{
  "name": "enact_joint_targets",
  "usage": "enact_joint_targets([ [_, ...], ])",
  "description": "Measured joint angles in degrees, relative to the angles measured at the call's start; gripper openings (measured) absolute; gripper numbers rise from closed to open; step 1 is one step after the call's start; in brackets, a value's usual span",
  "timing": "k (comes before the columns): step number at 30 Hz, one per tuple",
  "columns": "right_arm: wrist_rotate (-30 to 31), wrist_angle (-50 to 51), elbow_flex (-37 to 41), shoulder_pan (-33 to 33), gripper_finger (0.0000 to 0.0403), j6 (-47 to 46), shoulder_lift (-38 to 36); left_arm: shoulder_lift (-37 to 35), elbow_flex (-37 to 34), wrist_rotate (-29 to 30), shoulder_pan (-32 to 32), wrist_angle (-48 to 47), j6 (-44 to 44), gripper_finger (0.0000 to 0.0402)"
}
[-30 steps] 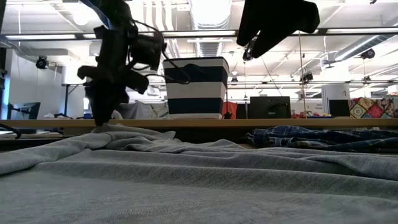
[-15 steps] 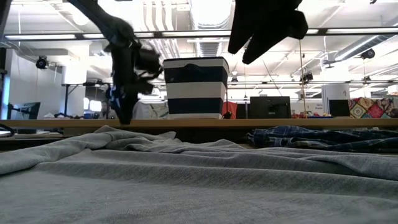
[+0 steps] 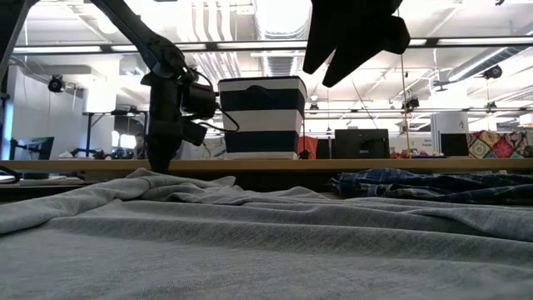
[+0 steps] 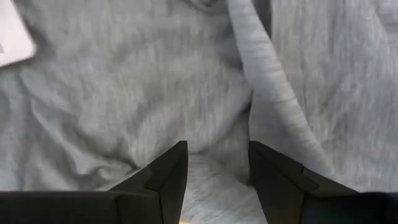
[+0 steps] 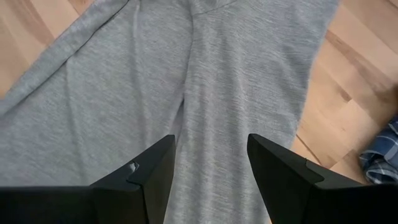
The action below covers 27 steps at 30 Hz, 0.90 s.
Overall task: Fold Laundry from Bin
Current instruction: Fold the gray shirt
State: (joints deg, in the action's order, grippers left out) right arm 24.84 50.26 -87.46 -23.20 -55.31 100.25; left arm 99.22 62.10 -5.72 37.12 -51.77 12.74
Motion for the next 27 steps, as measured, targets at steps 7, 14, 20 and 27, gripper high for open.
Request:
enact_joint_targets([
  [7, 0.0, 0.0, 0.0, 0.0, 0.0199, 0.5, 0.0, 0.0, -1.5, 5.7, 1.4, -3.4, -1.9, 0.0154],
  [14, -0.9, 0.1, 0.0, -0.2, 0.0199, 0.6, 0.0, -3.5, -0.7, 20.0, 6.7, -11.1, -7.6, 0.0154],
  [20, -1.1, 0.0, 0.0, -0.5, 0.0199, 0.5, 0.0, -9.5, -0.3, 21.8, 13.1, -10.6, -11.3, 0.0154],
  [27, -1.1, 0.1, 0.0, -0.5, 0.0199, 1.2, 0.0, -9.7, -0.8, -2.4, 10.9, -3.5, -16.4, 0.0154],
])
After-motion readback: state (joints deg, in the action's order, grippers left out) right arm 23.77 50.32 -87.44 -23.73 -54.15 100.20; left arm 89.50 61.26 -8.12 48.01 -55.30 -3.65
